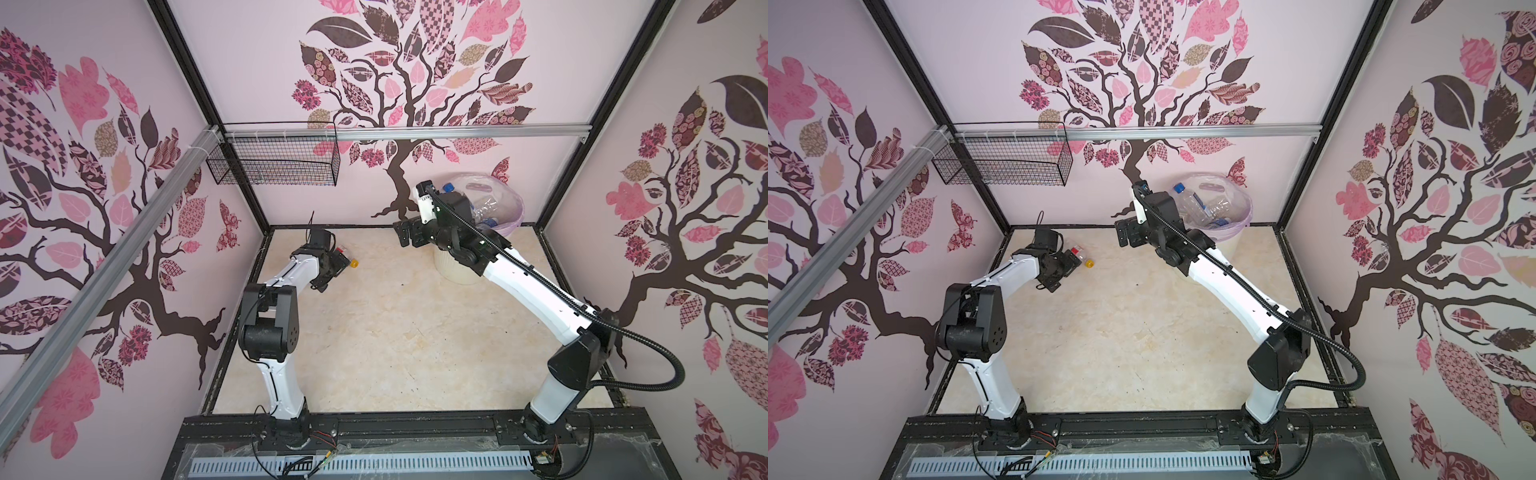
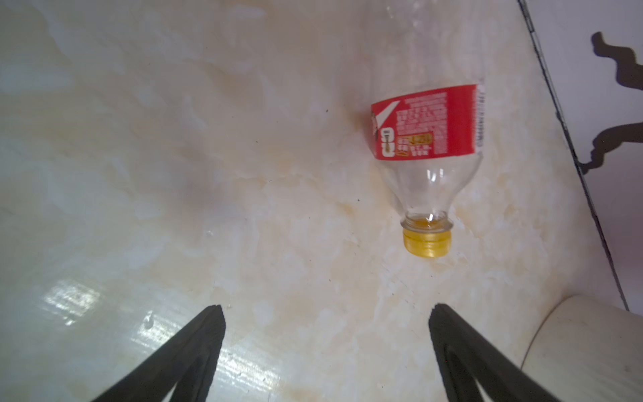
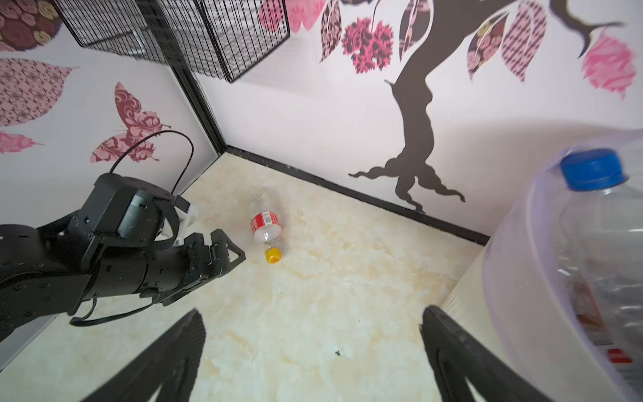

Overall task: Throw the plastic bottles in the bin
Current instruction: Pick up the plastic bottle from the top-left of the table.

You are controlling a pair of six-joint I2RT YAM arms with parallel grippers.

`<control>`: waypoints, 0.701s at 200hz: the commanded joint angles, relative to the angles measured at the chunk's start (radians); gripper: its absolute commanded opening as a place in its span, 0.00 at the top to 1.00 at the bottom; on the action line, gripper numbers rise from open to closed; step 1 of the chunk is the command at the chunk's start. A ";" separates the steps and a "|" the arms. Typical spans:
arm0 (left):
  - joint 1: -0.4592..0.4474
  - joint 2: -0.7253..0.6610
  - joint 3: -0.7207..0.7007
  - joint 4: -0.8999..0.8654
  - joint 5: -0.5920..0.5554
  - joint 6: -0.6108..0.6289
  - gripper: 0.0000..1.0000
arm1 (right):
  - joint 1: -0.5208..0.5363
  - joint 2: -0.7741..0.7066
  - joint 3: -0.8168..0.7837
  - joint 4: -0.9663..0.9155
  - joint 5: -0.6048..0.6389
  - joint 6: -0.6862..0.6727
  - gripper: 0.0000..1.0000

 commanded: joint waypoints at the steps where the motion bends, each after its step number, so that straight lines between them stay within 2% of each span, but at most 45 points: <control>1: 0.017 0.024 0.069 0.050 -0.009 -0.044 0.05 | 0.008 0.027 -0.025 0.035 -0.048 0.038 0.00; 38: 0.016 0.029 0.066 0.127 0.046 -0.020 0.06 | 0.010 0.030 -0.064 0.045 -0.041 0.022 0.01; 68: 0.017 0.041 0.070 0.168 0.045 -0.008 0.06 | 0.011 0.049 -0.069 0.053 -0.052 0.023 0.00; 140: 0.018 0.192 0.218 0.175 0.087 -0.012 0.06 | 0.010 0.053 -0.093 0.062 -0.061 0.019 0.00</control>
